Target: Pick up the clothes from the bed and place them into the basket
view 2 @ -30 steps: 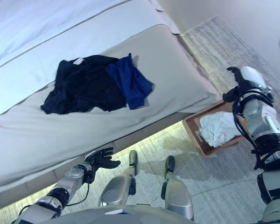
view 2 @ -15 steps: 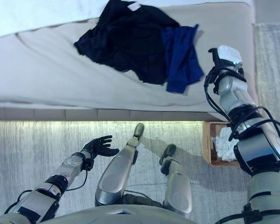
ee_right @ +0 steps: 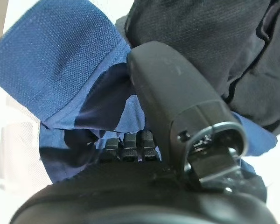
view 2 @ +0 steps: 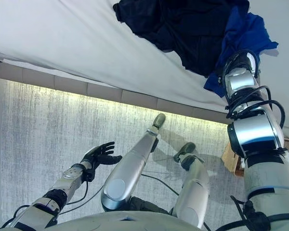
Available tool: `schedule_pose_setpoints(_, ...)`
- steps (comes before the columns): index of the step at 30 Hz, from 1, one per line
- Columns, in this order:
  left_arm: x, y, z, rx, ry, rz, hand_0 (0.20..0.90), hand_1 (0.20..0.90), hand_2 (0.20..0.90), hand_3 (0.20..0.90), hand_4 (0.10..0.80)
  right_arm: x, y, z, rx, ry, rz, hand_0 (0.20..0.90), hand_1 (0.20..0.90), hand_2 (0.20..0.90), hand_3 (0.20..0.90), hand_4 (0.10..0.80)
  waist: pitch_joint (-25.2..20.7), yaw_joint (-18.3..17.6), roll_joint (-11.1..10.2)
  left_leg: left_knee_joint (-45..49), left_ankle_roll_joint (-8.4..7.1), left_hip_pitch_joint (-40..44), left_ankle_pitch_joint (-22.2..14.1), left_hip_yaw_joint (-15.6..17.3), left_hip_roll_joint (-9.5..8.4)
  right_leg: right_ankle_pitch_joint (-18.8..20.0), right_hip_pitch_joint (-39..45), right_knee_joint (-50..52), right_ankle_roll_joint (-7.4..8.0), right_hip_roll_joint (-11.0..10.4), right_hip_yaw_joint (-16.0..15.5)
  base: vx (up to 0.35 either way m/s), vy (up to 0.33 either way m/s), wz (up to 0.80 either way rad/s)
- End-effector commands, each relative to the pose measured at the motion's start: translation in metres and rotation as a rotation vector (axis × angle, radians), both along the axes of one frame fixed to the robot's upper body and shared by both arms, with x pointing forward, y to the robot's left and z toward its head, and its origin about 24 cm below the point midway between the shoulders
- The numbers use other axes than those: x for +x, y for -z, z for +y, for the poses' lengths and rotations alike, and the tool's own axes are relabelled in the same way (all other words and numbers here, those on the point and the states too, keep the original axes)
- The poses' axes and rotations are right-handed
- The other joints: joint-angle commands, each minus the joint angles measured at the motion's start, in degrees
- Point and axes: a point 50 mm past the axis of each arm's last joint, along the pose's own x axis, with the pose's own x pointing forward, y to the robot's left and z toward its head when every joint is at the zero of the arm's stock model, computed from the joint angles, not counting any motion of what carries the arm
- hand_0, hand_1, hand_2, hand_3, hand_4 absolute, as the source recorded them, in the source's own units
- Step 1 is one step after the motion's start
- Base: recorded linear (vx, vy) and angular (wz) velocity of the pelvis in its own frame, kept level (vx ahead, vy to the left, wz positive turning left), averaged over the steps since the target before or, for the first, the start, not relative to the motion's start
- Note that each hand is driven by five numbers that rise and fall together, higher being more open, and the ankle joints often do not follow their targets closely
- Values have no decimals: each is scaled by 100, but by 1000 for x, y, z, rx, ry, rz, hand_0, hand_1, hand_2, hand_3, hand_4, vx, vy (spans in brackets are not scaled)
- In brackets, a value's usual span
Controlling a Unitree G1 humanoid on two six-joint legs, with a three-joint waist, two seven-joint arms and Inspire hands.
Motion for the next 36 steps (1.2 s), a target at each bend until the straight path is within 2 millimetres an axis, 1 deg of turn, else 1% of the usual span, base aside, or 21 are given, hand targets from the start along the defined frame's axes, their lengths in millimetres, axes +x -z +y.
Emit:
schedule_pose_setpoints(1, -29, 17, -3, -49, -25, 62, 900, 900, 900, 900, 800, -15, 25, -27, 141, 81, 53, 900, 900, 900, 900, 800, -148, 132, 455, -19, 426, 87, -406, 249, -149, 102, -60, 484, -160, 364, -81, 44, 23, -3)
schedule_pose_setpoints(3, -29, 17, -6, -61, -20, 58, 900, 900, 900, 900, 800, -15, 26, -27, 134, 71, 64, 900, 900, 900, 900, 800, -148, 149, 472, 103, 454, -27, -451, 256, -175, 82, -169, 613, -174, 366, -70, 45, 15, -3)
schedule_pose_setpoints(4, -31, 18, -7, -66, -12, 55, 900, 900, 900, 900, 800, -14, 25, -27, 92, 68, 76, 808, 808, 808, 793, 693, -148, 174, 484, 192, 461, -125, -464, 250, -190, 61, -249, 690, -169, 365, -74, 40, 2, -3)
schedule_pose_setpoints(5, -32, 18, -8, -67, -9, 55, 900, 900, 900, 900, 800, -14, 23, -27, 81, 66, 75, 418, 418, 418, 337, 237, -148, 180, 486, 209, 463, -149, -465, 249, -193, 60, -268, 700, -166, 364, -74, 32, -13, -3)
schedule_pose_setpoints(6, -33, 18, -8, -68, -4, 54, 900, 900, 900, 900, 800, -13, 19, -27, 43, 64, 64, 300, 300, 300, 200, 100, -148, 194, 480, 237, 463, -193, -464, 237, -196, 73, -292, 676, -156, 368, -83, 0, 0, 0)
schedule_pose_setpoints(8, -35, 17, -7, -66, 1, 52, 900, 900, 900, 900, 800, -9, 7, -22, 4, 25, 15, 300, 300, 300, 200, 100, -148, 213, 446, 230, 456, -229, -445, 222, -176, 137, -299, 567, -124, 392, -106, 2, -15, 0)
schedule_pose_setpoints(9, -36, 17, -7, -66, 0, 52, 900, 900, 900, 900, 800, -8, 5, -21, -16, 17, 7, 300, 300, 300, 200, 100, -148, 215, 438, 218, 453, -223, -439, 221, -171, 151, -290, 539, -118, 396, -113, -16, -40, -7)
schedule_pose_setpoints(10, -37, 17, -4, -62, -5, 48, 900, 900, 900, 900, 800, -4, -8, -15, -77, -9, -43, 300, 300, 300, 200, 100, -148, 227, 408, 167, 441, -197, -417, 223, -137, 227, -250, 423, -76, 399, -129, -18, -50, -14)
schedule_pose_setpoints(12, -39, 17, 1, -53, -18, 44, 900, 900, 900, 900, 800, 1, -26, -5, -128, -44, -132, 300, 300, 300, 200, 100, -148, 211, 354, 93, 424, -137, -391, 210, -85, 310, -156, 266, -31, 434, -108, -22, -72, -17)
schedule_pose_setpoints(14, -41, 17, 3, -45, -23, 42, 900, 900, 900, 900, 800, 3, -36, 2, -126, -66, -196, 300, 300, 300, 200, 100, -148, 196, 323, 42, 416, -88, -372, 202, -55, 350, -92, 184, -12, 466, -75, -26, -59, -11)
schedule_pose_setpoints(17, -43, 17, 12, -24, -48, 43, 900, 900, 900, 900, 800, 4, -61, 17, -131, -89, -349, 300, 300, 300, 200, 100, -148, 133, 190, -169, 372, 166, -336, 193, 17, 466, 239, -159, 74, 544, 31, -37, -104, -9)
schedule_pose_setpoints(20, -42, 15, 20, 8, -61, 41, 900, 900, 900, 900, 800, -2, -81, 20, -140, -60, -499, 300, 300, 300, 200, 100, -148, 56, 46, -414, 330, 496, -316, 187, 63, 641, 634, -565, 150, 589, 106, -46, -138, -11)
schedule_pose_setpoints(21, -41, 14, 25, 25, -67, 41, 900, 900, 900, 900, 800, -7, -92, 17, -156, -39, -563, 300, 300, 300, 200, 100, -150, 5, -34, -560, 304, 735, -320, 180, 91, 710, 876, -798, 183, 614, 141, -48, -171, -1)
schedule_pose_setpoints(23, -42, 13, 29, 47, -61, 47, 900, 900, 900, 900, 800, -14, -102, 11, -226, 3, -615, 300, 300, 300, 200, 100, -216, -41, -112, -756, 279, 996, -313, 169, 123, 796, 1131, -1078, 214, 644, 162, -20, -150, -7)
schedule_pose_setpoints(24, -44, 14, 30, 59, -59, 57, 900, 900, 900, 900, 800, -18, -107, 7, -278, 27, -629, 300, 300, 300, 200, 100, -305, -75, -160, -878, 261, 1121, -306, 171, 152, 826, 1244, -1230, 230, 661, 168, -12, -167, -13)
schedule_pose_setpoints(25, -46, 15, 32, 84, -44, 71, 900, 900, 900, 900, 800, -25, -115, 2, -377, 72, -654, 300, 300, 300, 200, 100, -430, -125, -226, -1098, 225, 1336, -276, 186, 204, 883, 1455, -1516, 245, 696, 157, -9, -161, -7)
schedule_pose_setpoints(27, -49, 16, 35, 111, -34, 96, 900, 900, 900, 900, 800, -34, -125, -4, -487, 110, -660, 300, 300, 300, 200, 100, -609, -213, -319, -1406, 172, 1621, -233, 244, 285, 943, 1717, -1875, 272, 754, 150, -2, -146, -5)
schedule_pose_setpoints(28, -51, 18, 36, 129, -26, 116, 900, 900, 900, 900, 800, -40, -131, -8, -548, 130, -661, 300, 300, 300, 200, 100, -735, -277, -380, -1647, 135, 1845, -192, 278, 335, 973, 1917, -2144, 279, 817, 167, -55, -113, -8)
schedule_pose_setpoints(29, -53, 19, 37, 145, -21, 137, 900, 900, 900, 900, 800, -48, -136, -11, -602, 145, -665, 300, 300, 300, 200, 100, -878, -367, -428, -1892, 118, 1995, 1, 343, 380, 1125, 2061, -2431, 252, 860, 114, -60, -116, -14)
schedule_pose_setpoints(32, -61, 24, 40, 183, -7, 199, 900, 900, 900, 900, 800, -66, -142, -24, -657, 163, -680, 300, 300, 300, 200, 100, -1283, -650, -553, -2502, 22, 2640, 99, 527, 531, 1158, 2570, -3037, 291, 1014, 218, -4, -89, -14)
schedule_pose_setpoints(36, -70, 35, 33, 204, 6, 289, 900, 900, 900, 900, 800, -90, -134, -47, -671, 182, -693, 300, 300, 300, 200, 100, -1905, -1160, -586, -3208, -84, 3491, 203, 911, 697, 1267, 3098, -3609, 271, 1179, 471, 38, -38, -29)
